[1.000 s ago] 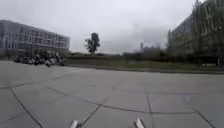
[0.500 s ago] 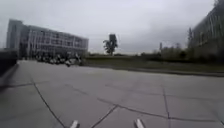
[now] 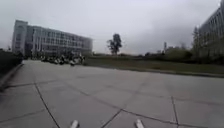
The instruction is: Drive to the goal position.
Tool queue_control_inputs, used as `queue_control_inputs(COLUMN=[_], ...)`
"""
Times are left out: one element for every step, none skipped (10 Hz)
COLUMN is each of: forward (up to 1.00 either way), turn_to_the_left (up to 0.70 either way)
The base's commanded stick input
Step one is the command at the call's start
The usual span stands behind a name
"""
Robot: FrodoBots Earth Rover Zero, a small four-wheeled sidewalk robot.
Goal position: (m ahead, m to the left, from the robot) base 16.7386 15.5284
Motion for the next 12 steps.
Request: queue_control_inputs(forward=[0.70,0.70,0.70,0.70,0.70,0.70,0.70,0.70,0.70,0.70,0.70,0.70], turn_to_the_left=[0.35,0.35,0.35,0.35,0.35,0.35,0.35,0.35,0.35,0.35,0.35,0.35])
